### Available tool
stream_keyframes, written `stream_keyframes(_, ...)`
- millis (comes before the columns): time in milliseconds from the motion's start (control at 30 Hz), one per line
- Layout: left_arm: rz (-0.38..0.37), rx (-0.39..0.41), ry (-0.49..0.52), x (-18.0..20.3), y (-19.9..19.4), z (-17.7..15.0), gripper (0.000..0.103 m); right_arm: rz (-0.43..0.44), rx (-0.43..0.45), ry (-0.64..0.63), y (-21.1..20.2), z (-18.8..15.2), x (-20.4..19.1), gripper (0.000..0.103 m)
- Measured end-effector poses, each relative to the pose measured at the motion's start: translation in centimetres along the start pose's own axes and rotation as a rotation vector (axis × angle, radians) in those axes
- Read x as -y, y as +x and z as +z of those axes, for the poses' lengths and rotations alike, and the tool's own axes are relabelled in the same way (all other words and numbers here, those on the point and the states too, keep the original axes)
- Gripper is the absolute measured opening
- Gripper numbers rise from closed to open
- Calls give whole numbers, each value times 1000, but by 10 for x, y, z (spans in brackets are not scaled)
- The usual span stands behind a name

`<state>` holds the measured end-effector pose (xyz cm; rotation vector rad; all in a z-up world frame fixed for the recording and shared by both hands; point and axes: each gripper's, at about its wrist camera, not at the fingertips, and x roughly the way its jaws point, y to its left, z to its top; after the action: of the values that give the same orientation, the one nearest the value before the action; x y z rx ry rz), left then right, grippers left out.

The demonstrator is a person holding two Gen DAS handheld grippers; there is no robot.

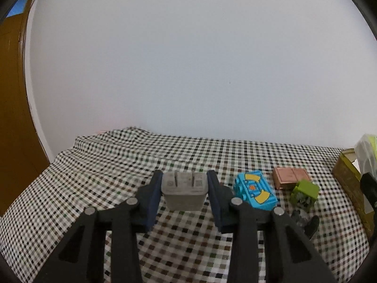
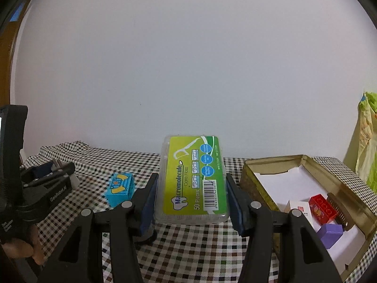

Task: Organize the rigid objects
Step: 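Carry the charger and floss box over the gold tin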

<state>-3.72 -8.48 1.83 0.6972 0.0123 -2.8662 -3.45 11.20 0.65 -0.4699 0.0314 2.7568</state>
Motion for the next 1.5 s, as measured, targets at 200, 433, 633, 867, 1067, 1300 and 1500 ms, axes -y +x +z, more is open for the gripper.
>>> stream_keyframes(200,-4,-10,-13,-4,-1,2,37,1,14,-16,-2,0,-3,56)
stream_keyframes(433,-12,-16,-10,-6,-4,2,37,-3,25,-12,-3,1,-1,56)
stream_keyframes(633,-8,-24,-18,-3,-1,1,37,-6,38,-10,-4,3,0,56)
stream_keyframes(867,-7,-33,-23,-7,-1,1,37,-7,38,-11,-4,3,1,56)
stream_keyframes(1067,-9,-32,-17,-3,1,1,37,-9,44,-14,-6,4,2,56)
stream_keyframes(1300,-10,-32,-20,-3,1,2,37,-15,55,-7,-9,5,5,56)
stream_keyframes(1500,-37,-17,-32,0,-6,2,37,-28,86,0,-22,8,0,56)
